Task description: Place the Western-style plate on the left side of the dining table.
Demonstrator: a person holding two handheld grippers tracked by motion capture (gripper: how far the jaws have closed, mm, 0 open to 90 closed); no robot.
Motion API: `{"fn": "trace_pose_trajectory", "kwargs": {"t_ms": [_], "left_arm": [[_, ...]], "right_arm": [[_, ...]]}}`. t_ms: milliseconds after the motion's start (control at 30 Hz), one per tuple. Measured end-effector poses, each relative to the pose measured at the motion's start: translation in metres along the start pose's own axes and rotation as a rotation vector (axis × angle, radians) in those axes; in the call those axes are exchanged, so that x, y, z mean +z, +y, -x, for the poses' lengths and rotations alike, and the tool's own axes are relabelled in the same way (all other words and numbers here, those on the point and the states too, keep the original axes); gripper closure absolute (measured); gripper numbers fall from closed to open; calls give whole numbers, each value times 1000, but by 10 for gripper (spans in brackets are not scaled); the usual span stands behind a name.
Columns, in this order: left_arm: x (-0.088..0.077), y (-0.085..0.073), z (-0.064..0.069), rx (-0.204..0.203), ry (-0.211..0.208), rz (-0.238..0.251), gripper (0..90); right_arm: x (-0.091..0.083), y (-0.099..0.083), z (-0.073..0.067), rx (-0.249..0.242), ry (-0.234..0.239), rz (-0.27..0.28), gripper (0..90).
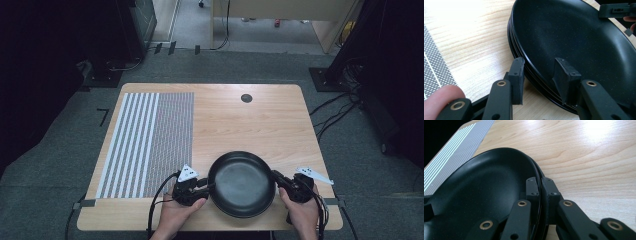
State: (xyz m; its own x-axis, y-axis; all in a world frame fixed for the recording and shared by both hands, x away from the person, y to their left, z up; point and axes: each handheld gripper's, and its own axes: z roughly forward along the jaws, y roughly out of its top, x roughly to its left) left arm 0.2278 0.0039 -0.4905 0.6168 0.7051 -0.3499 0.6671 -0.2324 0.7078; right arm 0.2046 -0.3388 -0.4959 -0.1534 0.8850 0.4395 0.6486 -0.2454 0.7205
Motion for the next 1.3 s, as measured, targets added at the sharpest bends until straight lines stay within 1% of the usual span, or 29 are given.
{"fn": "trace_pose_trajectory", "kwargs": {"t_ms": [67, 100, 133, 167, 200, 233, 267, 367, 467, 500, 533, 667, 767, 833, 900, 967, 1067, 1200, 1300], "left_arm": [[0, 0, -2, -18, -15, -5, 611], [-1, 1, -3, -26, -22, -6, 610], [-1, 1, -4, -38, -34, -9, 610], [-2, 1, -5, -53, -46, -14, 613], [-3, 2, -6, -56, -51, -18, 619], [-5, 2, -7, -57, -52, -21, 623], [-6, 3, -7, -56, -52, -24, 625], [-11, 6, -9, -59, -45, -32, 635], [-18, 8, -13, -62, -37, -33, 644], [-20, 9, -14, -61, -40, -31, 646], [-22, 10, -14, -53, -41, -32, 649], [-25, 12, -10, -23, -11, -39, 651], [-24, 11, -11, -37, -23, -36, 650], [-24, 10, -14, -45, -39, -31, 648], [-23, 10, -14, -37, -44, -28, 648], [-22, 9, -15, -38, -46, -29, 648], [-20, 8, -19, -56, -67, -26, 647], [-20, 8, -20, -60, -77, -25, 646], [-20, 8, -21, -69, -83, -21, 646]], "right_arm": [[1, -1, 0, 4, 13, -3, 854], [2, -1, 1, 26, 36, -7, 855], [2, -1, 1, 26, 36, -7, 855], [3, -2, 3, 50, 55, -9, 856], [5, -2, 6, 85, 83, -12, 857], [6, -3, 8, 105, 100, -15, 856], [6, -4, 8, 112, 109, -17, 854], [8, -5, 5, 91, 112, -29, 850], [10, -6, 1, 82, 134, -46, 845], [11, -6, 0, 81, 141, -53, 843], [12, -7, -1, 77, 142, -52, 844], [12, -7, -3, 73, 148, -61, 842], [12, -7, -3, 80, 147, -63, 842], [12, -7, -3, 89, 144, -66, 840], [13, -7, -2, 101, 143, -69, 836], [13, -8, -2, 116, 144, -71, 830], [15, -10, -2, 136, 146, -76, 814], [17, -11, -4, 157, 142, -76, 806], [18, -13, -4, 188, 141, -68, 808]]}}
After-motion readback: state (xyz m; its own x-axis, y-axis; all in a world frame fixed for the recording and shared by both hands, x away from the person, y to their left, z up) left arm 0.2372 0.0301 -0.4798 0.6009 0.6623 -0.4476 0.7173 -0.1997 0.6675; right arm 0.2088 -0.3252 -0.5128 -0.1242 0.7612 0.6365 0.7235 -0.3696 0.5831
